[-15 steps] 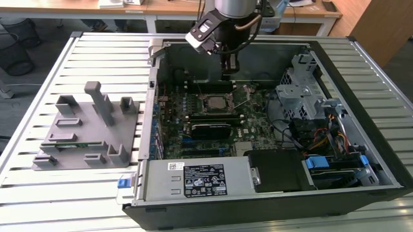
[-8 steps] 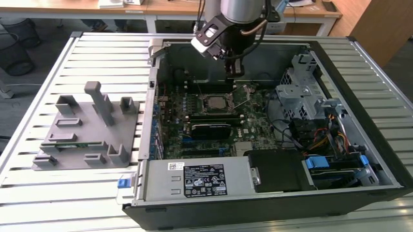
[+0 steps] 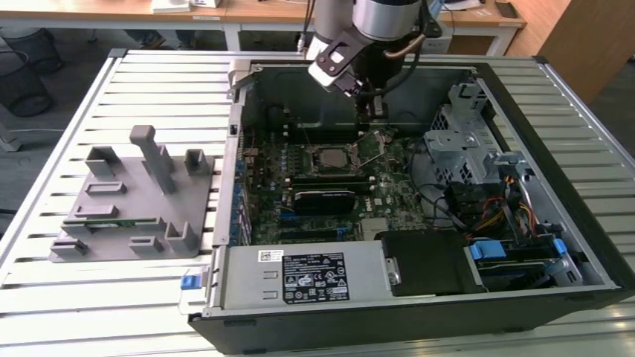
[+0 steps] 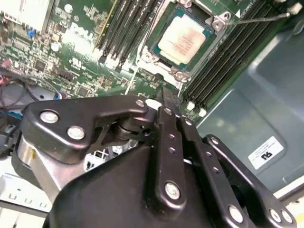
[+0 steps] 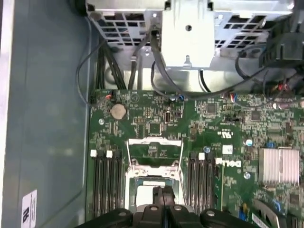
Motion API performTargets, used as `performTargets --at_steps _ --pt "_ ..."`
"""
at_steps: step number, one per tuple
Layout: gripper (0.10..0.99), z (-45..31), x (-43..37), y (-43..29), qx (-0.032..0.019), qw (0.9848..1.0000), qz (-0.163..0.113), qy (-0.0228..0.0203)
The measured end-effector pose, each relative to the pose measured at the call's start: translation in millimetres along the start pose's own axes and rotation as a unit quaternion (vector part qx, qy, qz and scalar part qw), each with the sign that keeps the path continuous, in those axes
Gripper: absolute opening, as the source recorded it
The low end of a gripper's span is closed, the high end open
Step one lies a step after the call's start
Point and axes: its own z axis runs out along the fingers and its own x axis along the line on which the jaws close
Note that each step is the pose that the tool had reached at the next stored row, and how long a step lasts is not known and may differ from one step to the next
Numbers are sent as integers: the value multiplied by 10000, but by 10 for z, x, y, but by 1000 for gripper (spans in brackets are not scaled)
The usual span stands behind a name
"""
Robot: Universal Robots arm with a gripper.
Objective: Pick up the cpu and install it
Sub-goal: 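Close the cpu cover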
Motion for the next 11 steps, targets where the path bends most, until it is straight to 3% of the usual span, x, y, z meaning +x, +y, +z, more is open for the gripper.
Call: performTargets --at_steps 7,11 --pt "106 60 -2 152 3 10000 -68 1" --pt "106 88 14 203 3 10000 -67 -4"
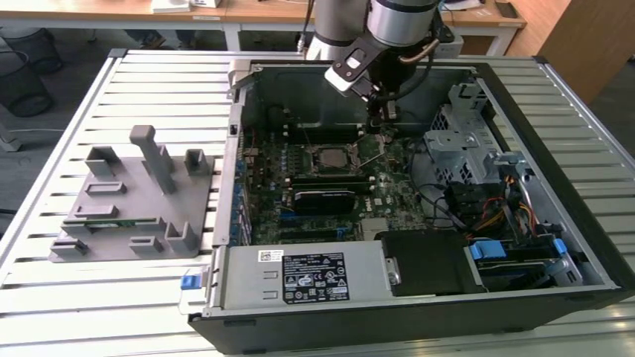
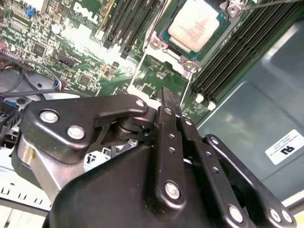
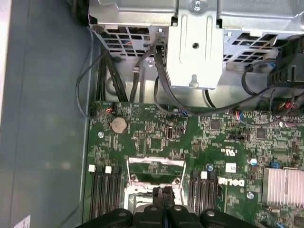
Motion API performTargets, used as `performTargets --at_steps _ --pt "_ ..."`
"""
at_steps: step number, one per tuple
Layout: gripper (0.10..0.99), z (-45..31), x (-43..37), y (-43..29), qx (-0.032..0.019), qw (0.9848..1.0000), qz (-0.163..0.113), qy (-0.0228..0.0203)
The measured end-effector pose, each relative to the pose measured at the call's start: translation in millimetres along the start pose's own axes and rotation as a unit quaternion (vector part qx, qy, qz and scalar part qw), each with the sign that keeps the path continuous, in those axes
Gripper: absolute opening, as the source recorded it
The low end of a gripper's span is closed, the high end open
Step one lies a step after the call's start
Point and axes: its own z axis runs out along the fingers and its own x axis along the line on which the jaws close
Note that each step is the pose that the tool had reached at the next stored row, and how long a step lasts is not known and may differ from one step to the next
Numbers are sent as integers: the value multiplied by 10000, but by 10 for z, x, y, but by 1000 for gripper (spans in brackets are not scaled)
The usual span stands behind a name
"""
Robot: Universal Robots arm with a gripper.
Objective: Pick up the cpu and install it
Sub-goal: 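Close the cpu cover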
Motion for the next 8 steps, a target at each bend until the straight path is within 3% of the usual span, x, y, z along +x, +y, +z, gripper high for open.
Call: performTargets --at_steps 8 --pt "106 53 8 160 2 10000 0 -1"
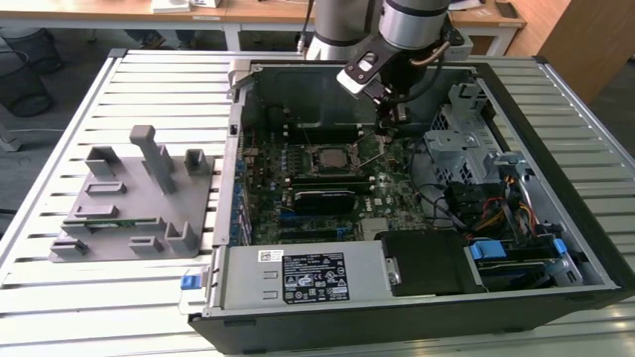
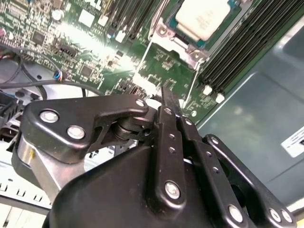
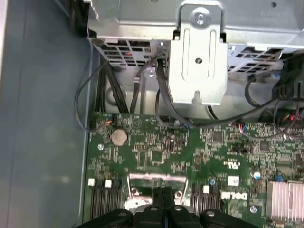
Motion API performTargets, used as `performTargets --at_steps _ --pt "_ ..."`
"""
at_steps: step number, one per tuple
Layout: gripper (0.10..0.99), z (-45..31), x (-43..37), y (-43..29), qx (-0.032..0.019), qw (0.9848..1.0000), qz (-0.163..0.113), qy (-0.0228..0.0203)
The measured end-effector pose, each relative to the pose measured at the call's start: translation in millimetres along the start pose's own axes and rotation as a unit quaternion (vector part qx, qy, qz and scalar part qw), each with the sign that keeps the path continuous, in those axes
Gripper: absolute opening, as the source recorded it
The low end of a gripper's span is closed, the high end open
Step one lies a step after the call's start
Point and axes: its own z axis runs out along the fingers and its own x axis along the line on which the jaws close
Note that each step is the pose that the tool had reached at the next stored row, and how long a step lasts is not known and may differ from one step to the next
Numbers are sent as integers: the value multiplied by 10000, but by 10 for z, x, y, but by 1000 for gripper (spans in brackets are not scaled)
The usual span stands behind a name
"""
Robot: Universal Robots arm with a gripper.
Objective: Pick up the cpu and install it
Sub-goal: 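Close the cpu cover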
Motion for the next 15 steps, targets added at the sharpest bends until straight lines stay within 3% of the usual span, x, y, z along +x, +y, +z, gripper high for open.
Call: performTargets --at_steps 10,15 --pt "106 61 24 126 3 10000 -15 -9" --pt "106 97 39 153 5 10000 -15 -11"
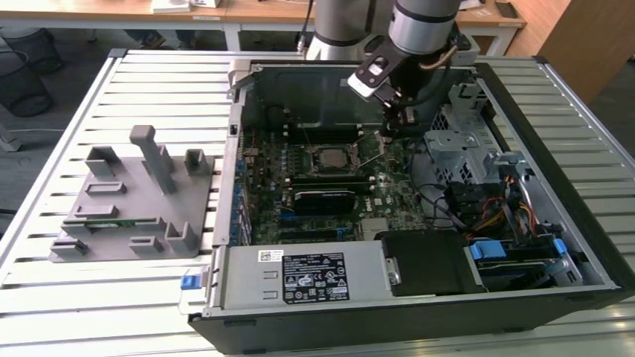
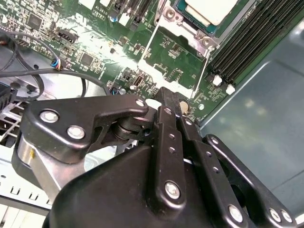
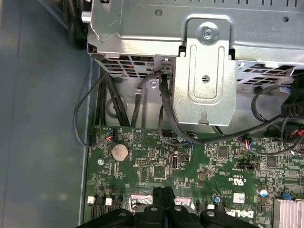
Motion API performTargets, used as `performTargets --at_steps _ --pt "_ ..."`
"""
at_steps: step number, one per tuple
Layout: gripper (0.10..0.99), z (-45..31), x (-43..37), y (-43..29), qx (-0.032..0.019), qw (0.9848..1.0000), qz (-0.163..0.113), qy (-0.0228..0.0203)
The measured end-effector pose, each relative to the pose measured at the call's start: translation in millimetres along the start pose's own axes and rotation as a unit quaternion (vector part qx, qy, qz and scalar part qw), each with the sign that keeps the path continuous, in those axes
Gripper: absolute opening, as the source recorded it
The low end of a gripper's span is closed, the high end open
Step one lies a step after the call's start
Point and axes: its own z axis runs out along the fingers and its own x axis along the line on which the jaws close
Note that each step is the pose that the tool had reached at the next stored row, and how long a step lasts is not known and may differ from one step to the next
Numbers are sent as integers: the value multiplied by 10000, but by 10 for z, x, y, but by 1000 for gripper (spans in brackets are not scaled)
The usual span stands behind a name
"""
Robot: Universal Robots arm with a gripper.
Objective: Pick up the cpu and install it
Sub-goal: 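Close the cpu cover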
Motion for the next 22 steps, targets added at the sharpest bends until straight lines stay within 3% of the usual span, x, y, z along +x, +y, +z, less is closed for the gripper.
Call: performTargets --at_steps 13,22 --pt "106 108 32 116 17 10000 0 -15" --pt "106 201 33 111 26 10000 0 -18"
